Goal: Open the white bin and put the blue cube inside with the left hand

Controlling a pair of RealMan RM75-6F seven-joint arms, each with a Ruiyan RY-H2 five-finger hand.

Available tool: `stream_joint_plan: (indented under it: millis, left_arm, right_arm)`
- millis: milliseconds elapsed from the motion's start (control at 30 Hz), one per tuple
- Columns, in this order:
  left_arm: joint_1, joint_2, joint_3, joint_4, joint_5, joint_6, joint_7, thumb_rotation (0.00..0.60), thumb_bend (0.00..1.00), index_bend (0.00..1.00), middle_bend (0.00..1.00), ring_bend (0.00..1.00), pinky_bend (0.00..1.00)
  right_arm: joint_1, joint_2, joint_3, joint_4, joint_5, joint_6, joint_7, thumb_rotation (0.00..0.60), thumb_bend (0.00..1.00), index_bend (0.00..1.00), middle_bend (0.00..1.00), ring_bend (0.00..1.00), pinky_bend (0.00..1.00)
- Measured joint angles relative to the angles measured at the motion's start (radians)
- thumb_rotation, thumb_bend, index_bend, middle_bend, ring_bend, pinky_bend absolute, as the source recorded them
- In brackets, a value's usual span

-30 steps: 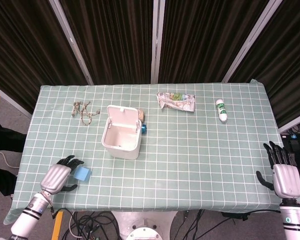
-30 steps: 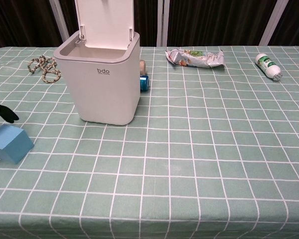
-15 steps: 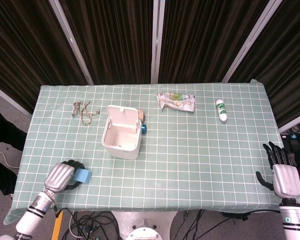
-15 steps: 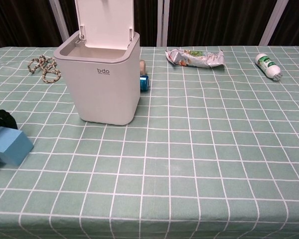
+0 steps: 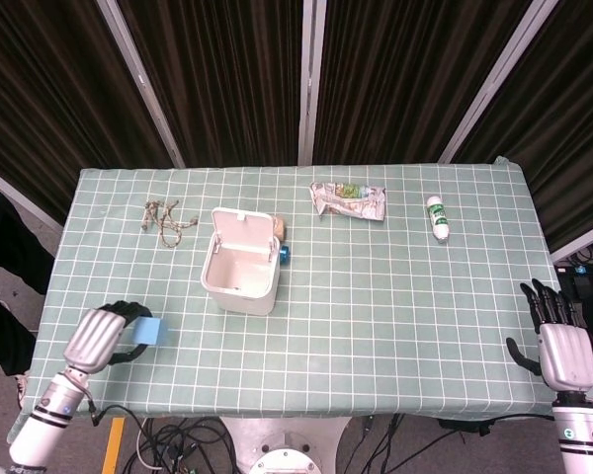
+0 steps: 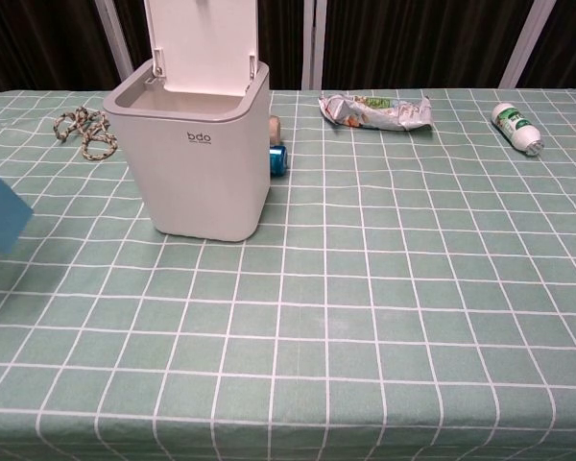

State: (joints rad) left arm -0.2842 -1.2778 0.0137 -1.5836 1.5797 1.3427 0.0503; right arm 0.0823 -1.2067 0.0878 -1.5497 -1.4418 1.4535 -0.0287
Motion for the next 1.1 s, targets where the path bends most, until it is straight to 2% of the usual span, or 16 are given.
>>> stream_joint_plan:
  millis: [100, 267, 433, 533, 733, 800, 867, 933, 1100]
  left_arm:
    - [-0.014, 0.075, -0.043, -0.095, -0.004, 0.016, 0.015, 0.600, 0.30, 0.47, 0.48, 0.38, 0.54]
    - [-0.080, 0.167, -0.160, -0.259, -0.043, 0.009, 0.069, 0.600, 0.30, 0.47, 0.48, 0.38, 0.54]
    - [-0.193, 0.176, -0.268, -0.323, -0.155, -0.071, 0.108, 0.600, 0.30, 0.47, 0.48, 0.38, 0.54]
    - [-0.259, 0.156, -0.307, -0.332, -0.220, -0.134, 0.133, 0.600, 0.30, 0.47, 0.47, 0.38, 0.54]
    - [-0.336, 0.068, -0.321, -0.316, -0.280, -0.196, 0.186, 0.600, 0.27, 0.41, 0.43, 0.36, 0.53]
    - [-0.353, 0.040, -0.320, -0.304, -0.291, -0.206, 0.190, 0.600, 0.24, 0.32, 0.35, 0.30, 0.48]
    - [-0.370, 0.016, -0.317, -0.284, -0.299, -0.217, 0.194, 0.600, 0.18, 0.19, 0.24, 0.19, 0.39]
    - [-0.379, 0.002, -0.312, -0.267, -0.305, -0.221, 0.205, 0.600, 0.15, 0.11, 0.16, 0.12, 0.31]
    - [-0.362, -0.005, -0.297, -0.257, -0.299, -0.167, 0.222, 0.600, 0.14, 0.10, 0.14, 0.10, 0.28]
  right_arm:
    - [0.002, -0.003, 0.000, 0.001, 0.001, -0.006, 0.000, 0.600, 0.24, 0.00, 0.00, 0.00, 0.00]
    - [0.005, -0.010, -0.002, 0.009, 0.005, -0.013, 0.002, 0.600, 0.23, 0.00, 0.00, 0.00, 0.00]
    - [0.006, -0.013, -0.001, 0.018, 0.011, -0.019, 0.009, 0.600, 0.24, 0.00, 0.00, 0.00, 0.00]
    - [0.006, -0.015, -0.001, 0.024, 0.014, -0.020, 0.015, 0.600, 0.24, 0.00, 0.00, 0.00, 0.00]
    - [0.006, -0.019, -0.001, 0.038, 0.021, -0.027, 0.027, 0.600, 0.24, 0.00, 0.00, 0.00, 0.00]
    - [0.007, -0.021, -0.001, 0.041, 0.021, -0.030, 0.028, 0.600, 0.24, 0.00, 0.00, 0.00, 0.00]
    - [0.007, -0.022, -0.001, 0.041, 0.021, -0.030, 0.029, 0.600, 0.24, 0.00, 0.00, 0.00, 0.00]
    - [0.006, -0.023, -0.002, 0.043, 0.020, -0.028, 0.031, 0.600, 0.24, 0.00, 0.00, 0.00, 0.00]
    - [0.005, -0.022, -0.001, 0.050, 0.024, -0.029, 0.038, 0.600, 0.24, 0.00, 0.00, 0.00, 0.00]
